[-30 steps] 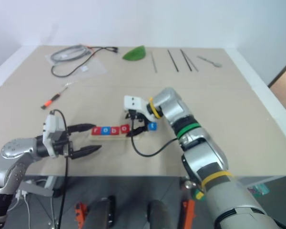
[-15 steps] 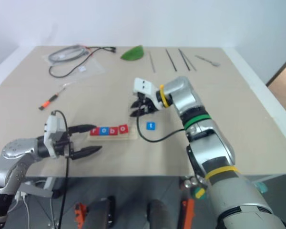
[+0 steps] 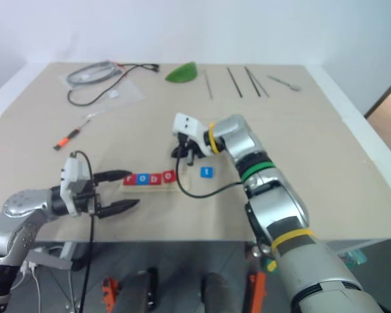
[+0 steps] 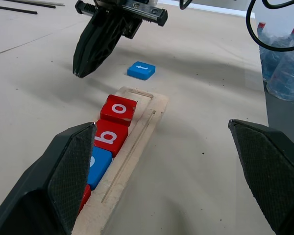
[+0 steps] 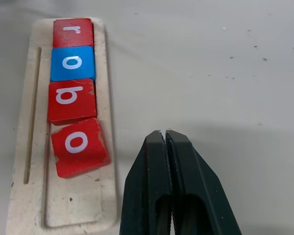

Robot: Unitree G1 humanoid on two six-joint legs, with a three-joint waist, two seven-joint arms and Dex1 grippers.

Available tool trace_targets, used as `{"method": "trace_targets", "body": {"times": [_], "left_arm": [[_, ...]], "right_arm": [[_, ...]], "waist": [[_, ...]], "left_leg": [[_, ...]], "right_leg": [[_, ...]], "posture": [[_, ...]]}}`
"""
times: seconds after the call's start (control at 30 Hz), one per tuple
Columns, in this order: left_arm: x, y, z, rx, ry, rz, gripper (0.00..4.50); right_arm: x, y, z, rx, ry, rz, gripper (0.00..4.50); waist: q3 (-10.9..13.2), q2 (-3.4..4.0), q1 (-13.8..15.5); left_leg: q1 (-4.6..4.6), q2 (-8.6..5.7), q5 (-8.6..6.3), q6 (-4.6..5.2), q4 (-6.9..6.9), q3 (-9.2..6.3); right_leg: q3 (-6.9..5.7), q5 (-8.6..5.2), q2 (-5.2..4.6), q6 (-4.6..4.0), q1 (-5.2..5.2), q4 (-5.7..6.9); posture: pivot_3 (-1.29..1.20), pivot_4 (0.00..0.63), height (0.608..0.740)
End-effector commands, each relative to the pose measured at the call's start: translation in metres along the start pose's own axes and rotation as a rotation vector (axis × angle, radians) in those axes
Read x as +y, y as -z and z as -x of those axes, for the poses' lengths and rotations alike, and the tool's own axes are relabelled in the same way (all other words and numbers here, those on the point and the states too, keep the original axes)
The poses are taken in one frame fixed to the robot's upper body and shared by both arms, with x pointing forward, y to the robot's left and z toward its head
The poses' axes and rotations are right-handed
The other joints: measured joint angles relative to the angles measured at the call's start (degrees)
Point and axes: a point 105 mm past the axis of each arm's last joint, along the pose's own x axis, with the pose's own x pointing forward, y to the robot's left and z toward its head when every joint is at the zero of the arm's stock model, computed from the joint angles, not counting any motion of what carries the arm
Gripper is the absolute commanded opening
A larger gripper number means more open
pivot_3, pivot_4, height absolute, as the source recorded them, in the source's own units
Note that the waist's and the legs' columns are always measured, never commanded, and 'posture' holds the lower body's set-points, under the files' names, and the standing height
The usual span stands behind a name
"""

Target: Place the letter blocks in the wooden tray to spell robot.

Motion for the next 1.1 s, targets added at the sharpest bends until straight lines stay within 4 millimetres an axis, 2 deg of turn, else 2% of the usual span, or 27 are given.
{"method": "trace_targets", "body": {"times": [0.03, 0.4, 0.9, 1.1], "left_arm": [[0.0, -0.01, 0.0, -0.016, -0.001, -0.035, 4.5], [0.0, -0.01, -0.001, -0.018, -0.001, -0.034, 4.5], [0.0, -0.009, -0.001, -0.019, -0.003, -0.027, 4.5], [0.0, -0.008, -0.001, -0.019, 0.0, -0.025, 4.5]], "right_arm": [[0.002, 0.0, -0.002, 0.009, -0.006, 0.034, 0.05], [0.018, 0.009, -0.007, 0.036, -0.081, 0.061, 0.05], [0.016, 0.002, -0.004, 0.022, -0.081, 0.059, 0.05], [0.013, -0.006, -0.005, -0.006, -0.064, 0.048, 0.05]], "waist": [[0.0, 0.0, 0.0], [0.0, 0.0, 0.0], [0.0, 0.0, 0.0], [0.0, 0.0, 0.0]], "left_leg": [[0.0, 0.0, 0.0, 0.0, 0.0, 0.0], [0.0, 0.0, 0.0, 0.0, 0.0, 0.0], [0.0, 0.0, 0.0, 0.0, 0.0, -0.01], [0.01, 0.0, 0.0, 0.0, 0.0, 0.0]], "right_leg": [[0.0, 0.0, 0.0, 0.0, 0.0, 0.0], [0.0, 0.0, 0.01, 0.01, 0.0, 0.01], [0.0, 0.0, 0.01, 0.01, 0.0, 0.01], [0.0, 0.0, 0.01, 0.01, 0.0, 0.01]], "posture": [[0.0, 0.15, 0.74], [0.0, 0.15, 0.74], [0.0, 0.15, 0.74], [0.0, 0.15, 0.74]]}}
